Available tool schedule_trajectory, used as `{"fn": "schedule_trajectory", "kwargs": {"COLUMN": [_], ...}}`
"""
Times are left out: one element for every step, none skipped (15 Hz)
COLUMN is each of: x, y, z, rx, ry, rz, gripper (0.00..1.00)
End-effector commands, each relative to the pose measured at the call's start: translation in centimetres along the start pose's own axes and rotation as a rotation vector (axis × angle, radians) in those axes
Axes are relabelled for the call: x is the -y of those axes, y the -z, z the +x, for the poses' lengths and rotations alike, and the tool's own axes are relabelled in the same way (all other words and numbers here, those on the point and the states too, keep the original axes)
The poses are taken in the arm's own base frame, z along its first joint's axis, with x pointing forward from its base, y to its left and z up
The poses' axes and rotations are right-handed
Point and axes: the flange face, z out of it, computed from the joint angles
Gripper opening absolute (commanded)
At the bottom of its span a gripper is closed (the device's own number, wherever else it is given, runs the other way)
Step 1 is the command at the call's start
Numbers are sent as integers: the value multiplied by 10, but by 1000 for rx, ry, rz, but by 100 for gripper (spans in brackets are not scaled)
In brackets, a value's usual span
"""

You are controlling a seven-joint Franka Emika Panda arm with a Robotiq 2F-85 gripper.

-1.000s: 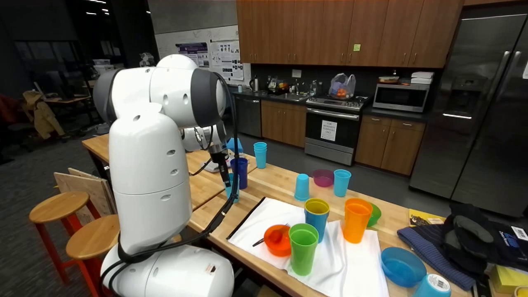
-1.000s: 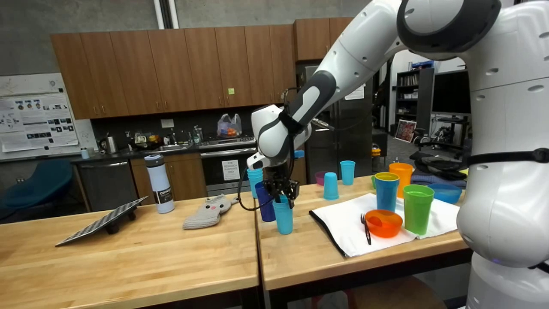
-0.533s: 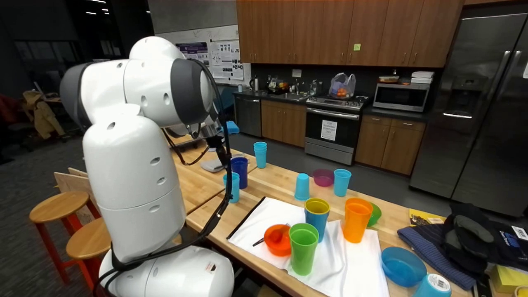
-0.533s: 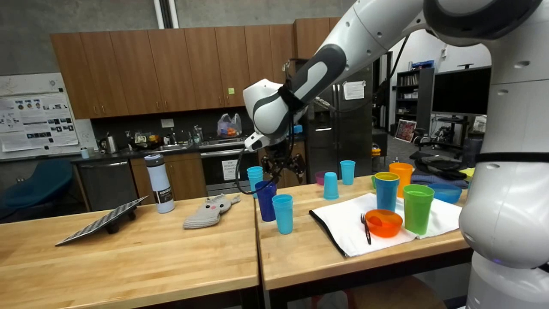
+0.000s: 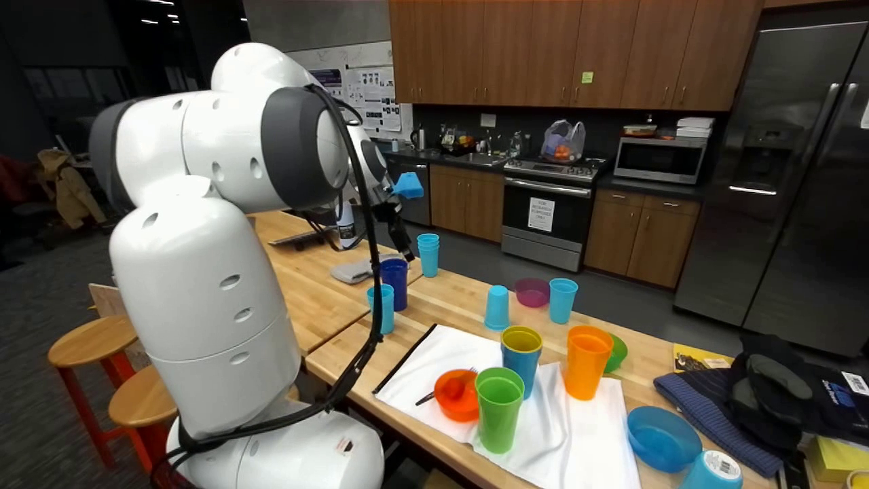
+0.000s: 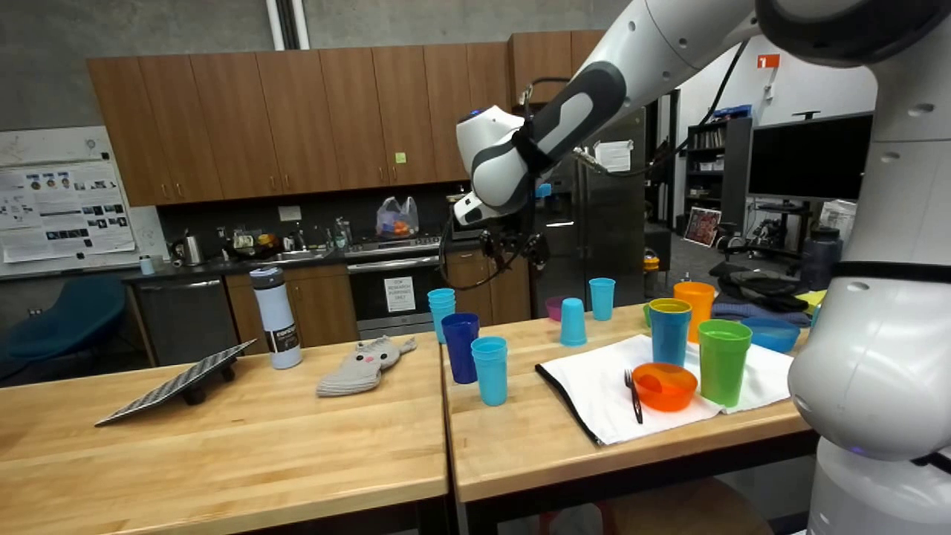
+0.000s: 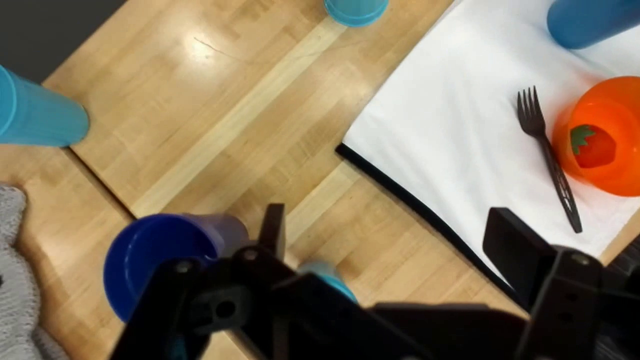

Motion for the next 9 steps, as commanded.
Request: {"fn": "schedule_trajectory", "kwargs": {"x": [-8,-11,-14,-17,-21,-27,-33,-39,-44], "y": [-20,-26,-32,-38,-44,-47,-52,-55,-57], "z": [-32,-39,-45,-47,-46,-50,-48,-42,-40], "rx": [-34,-46,-54,-67,-79,-93,-125,-157,-184], "ry": [-1,1,13,18,34,55,95,147,189], "rz": [-51,-61,-77,-90,-105,-118,-130,-150,-145], "gripper": [100,100,100,100,100,100,100,100,100]}}
